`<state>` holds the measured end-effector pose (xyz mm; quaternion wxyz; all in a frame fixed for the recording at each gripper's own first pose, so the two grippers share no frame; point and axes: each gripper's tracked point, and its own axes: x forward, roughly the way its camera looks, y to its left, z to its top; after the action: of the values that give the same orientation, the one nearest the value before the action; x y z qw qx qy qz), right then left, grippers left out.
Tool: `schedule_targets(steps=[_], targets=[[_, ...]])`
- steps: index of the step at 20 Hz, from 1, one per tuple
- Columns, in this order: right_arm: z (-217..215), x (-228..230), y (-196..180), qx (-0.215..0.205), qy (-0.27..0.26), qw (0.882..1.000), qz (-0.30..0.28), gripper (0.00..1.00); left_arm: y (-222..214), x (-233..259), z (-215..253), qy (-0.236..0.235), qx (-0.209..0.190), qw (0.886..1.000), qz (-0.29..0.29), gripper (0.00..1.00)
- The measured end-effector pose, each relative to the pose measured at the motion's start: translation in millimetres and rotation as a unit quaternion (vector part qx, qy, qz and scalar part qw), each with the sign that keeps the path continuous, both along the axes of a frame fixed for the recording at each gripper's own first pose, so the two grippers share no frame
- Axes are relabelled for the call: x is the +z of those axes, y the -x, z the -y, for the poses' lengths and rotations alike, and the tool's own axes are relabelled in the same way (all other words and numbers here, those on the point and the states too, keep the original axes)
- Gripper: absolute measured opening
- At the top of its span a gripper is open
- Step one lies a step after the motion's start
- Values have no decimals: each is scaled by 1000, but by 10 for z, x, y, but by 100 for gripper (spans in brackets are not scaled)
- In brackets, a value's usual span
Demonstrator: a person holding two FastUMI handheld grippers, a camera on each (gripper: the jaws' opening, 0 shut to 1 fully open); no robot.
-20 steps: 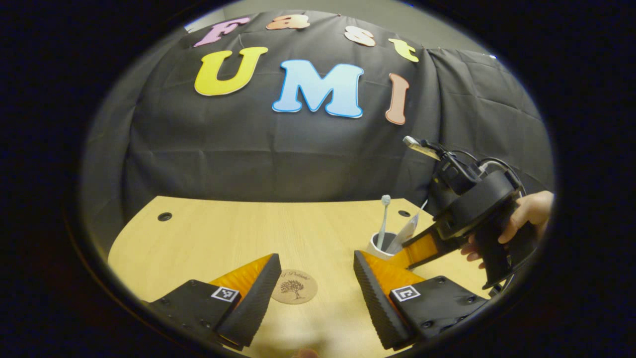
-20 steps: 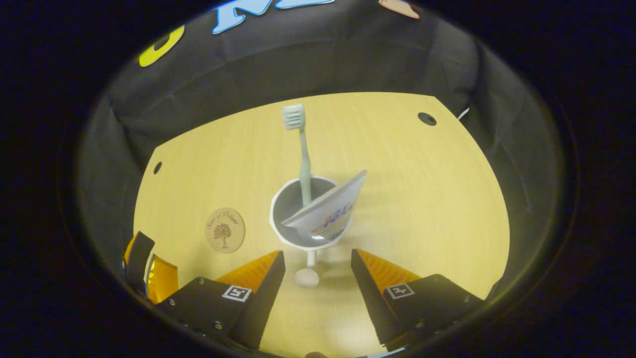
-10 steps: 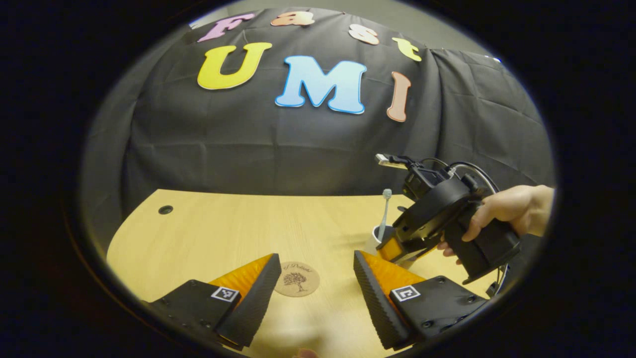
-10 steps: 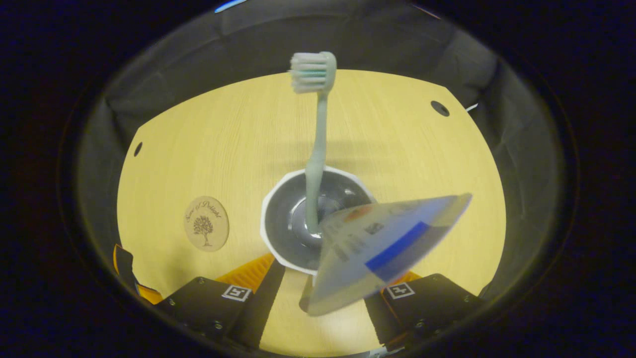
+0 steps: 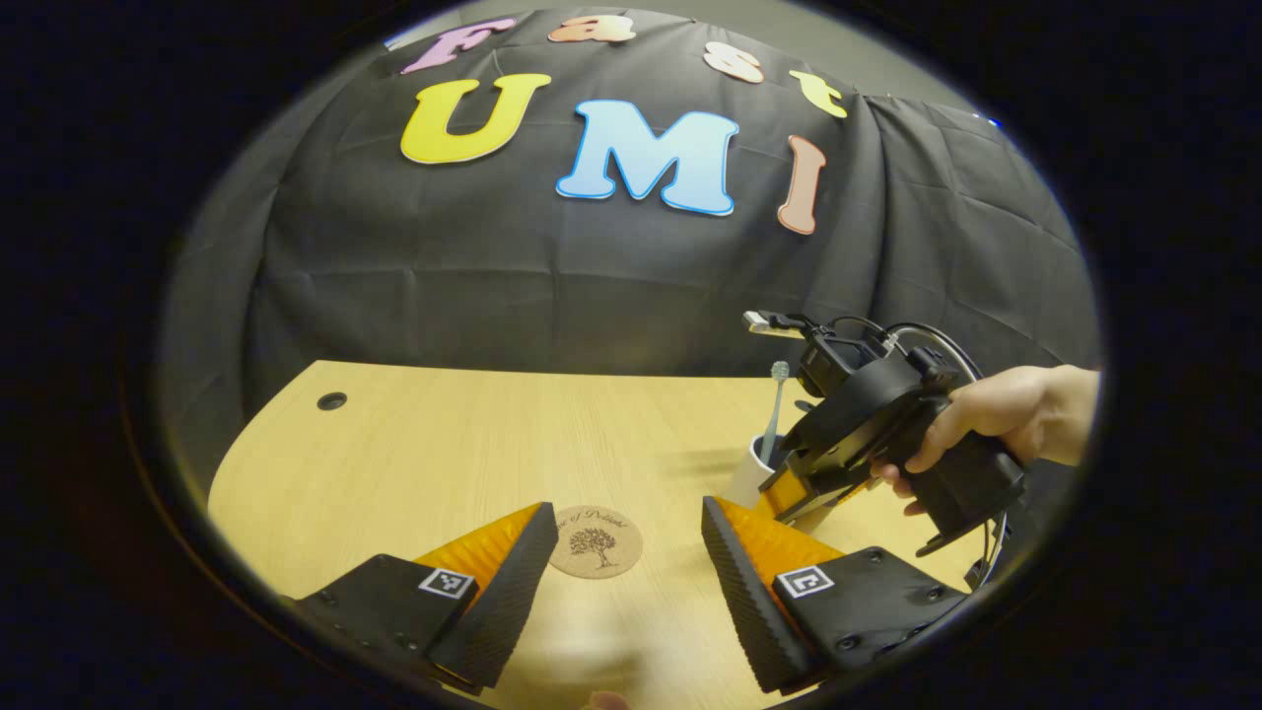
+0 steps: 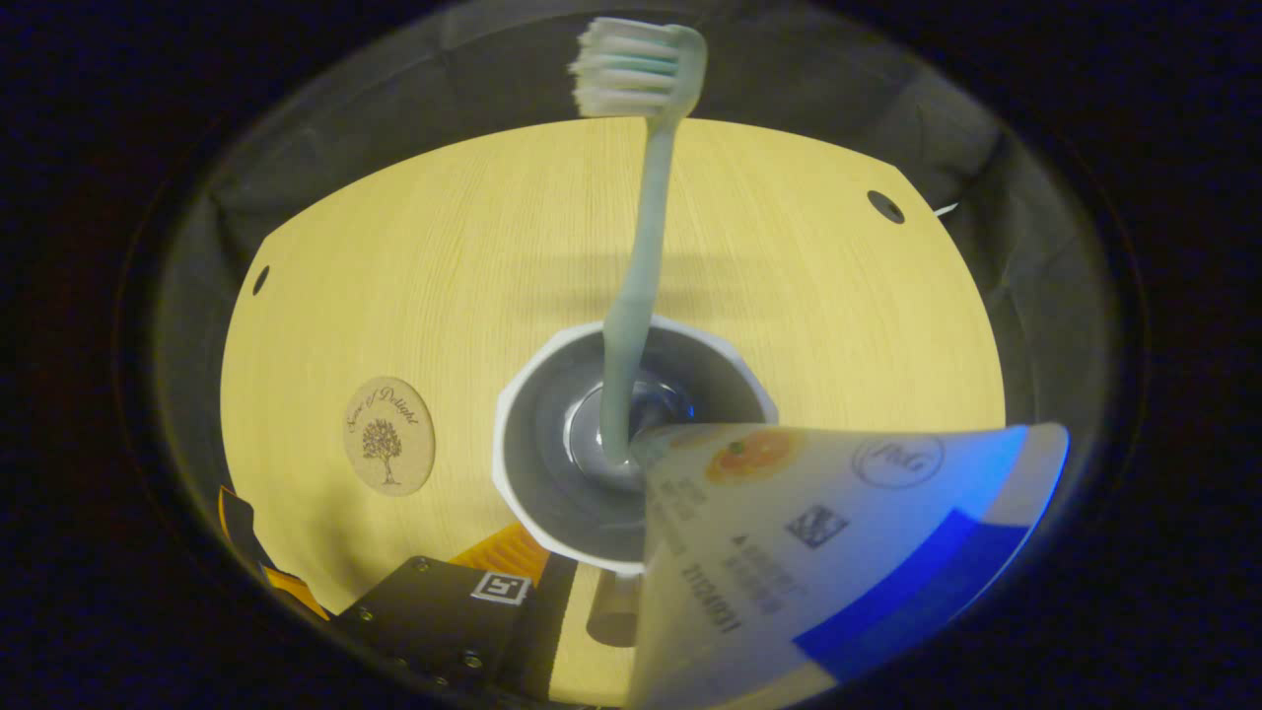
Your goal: Put the toothbrush and toothpaste on the desktop into the cup, then pick up the cup and place it on the coaster on the desktop.
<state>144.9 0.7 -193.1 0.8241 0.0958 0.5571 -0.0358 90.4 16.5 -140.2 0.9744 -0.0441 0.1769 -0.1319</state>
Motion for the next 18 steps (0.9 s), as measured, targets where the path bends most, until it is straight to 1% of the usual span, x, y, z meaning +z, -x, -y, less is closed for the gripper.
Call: schedule_targets(steps=[1, 3, 7, 8, 10, 11, 12, 13, 14, 16, 17, 18], targets=[[-7, -23, 16, 1, 0, 1000, -3, 54, 3, -11, -9, -1, 1, 1000, 0, 95], [-8, -7, 15, -3, -9, 1000, -9, 27, 8, -28, -33, -3, 2, 1000, -1, 95], [-19, 6, 8, -6, -13, 1000, -4, 24, 30, -74, -90, -1, 10, 1000, -7, 95], [-13, 2, 4, -5, -13, 1000, -3, 24, 35, -78, -107, 0, 12, 1000, -7, 99], [-40, 8, 10, 0, -15, 1000, -1, 24, 45, -74, -135, 0, 16, 1000, -7, 99], [-70, 20, 5, 2, -18, 1000, 1, 24, 60, -80, -158, 0, 18, 1000, -8, 95], [-110, 53, 23, 5, -21, 1000, 4, 24, 65, -85, -174, 1, 21, 1000, -8, 95], [-133, 89, 17, 8, -22, 1000, 9, 24, 85, -84, -189, 2, 22, 1000, -8, 99], [-193, 123, 20, 13, -22, 1000, 15, 24, 110, -80, -210, 2, 23, 1000, -7, 99], [-297, 211, 37, 23, -29, 999, 22, 24, 151, -65, -284, -1, 30, 1000, -4, 92], [-350, 258, 39, 30, -30, 999, 24, 24, 185, -61, -315, -1, 33, 999, -4, 99], [-433, 267, 44, 37, -30, 999, 26, 24, 219, -64, -358, 0, 38, 999, -5, 95]])
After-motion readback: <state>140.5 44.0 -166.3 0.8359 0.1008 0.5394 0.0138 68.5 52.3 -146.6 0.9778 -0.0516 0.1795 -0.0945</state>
